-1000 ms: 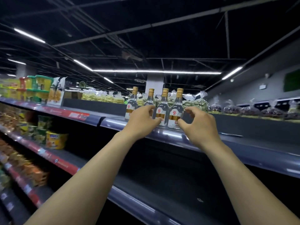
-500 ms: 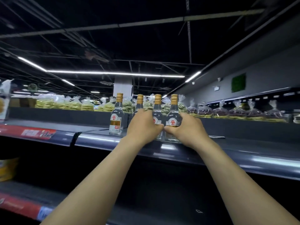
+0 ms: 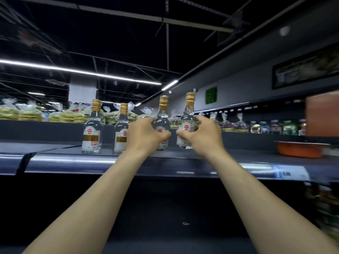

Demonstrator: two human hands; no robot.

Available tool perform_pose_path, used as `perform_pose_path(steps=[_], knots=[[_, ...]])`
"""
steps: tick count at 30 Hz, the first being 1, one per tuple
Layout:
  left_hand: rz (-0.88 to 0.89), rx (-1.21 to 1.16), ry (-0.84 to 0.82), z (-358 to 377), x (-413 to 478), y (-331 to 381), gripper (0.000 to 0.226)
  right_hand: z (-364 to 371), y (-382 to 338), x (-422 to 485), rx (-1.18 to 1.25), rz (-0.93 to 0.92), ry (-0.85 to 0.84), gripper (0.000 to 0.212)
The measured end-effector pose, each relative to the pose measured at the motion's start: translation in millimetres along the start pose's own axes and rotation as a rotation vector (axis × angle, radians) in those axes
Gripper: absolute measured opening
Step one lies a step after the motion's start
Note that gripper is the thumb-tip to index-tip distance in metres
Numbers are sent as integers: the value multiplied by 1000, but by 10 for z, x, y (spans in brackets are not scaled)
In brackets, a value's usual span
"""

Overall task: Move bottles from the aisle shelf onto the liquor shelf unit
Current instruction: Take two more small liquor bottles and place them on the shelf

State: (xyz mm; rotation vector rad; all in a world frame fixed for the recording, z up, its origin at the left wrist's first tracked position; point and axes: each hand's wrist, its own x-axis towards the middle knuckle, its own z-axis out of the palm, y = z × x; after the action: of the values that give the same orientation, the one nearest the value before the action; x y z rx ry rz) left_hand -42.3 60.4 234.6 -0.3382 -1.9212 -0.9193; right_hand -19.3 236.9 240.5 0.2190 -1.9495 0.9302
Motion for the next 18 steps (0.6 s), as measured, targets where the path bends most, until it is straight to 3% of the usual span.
perform_pose_path(steps=[1,8,18], knots=[[26,-37,-4,12,-13,125,34,-142,21,4,-1,7,14,37],[176,-274,-94,453,-459,1291,37,-1540,522,-276,-79,33,114,31],[85,-567,-488,1883,-2446,3240,26,-4128,1904,-1757,-310,297,134,31]])
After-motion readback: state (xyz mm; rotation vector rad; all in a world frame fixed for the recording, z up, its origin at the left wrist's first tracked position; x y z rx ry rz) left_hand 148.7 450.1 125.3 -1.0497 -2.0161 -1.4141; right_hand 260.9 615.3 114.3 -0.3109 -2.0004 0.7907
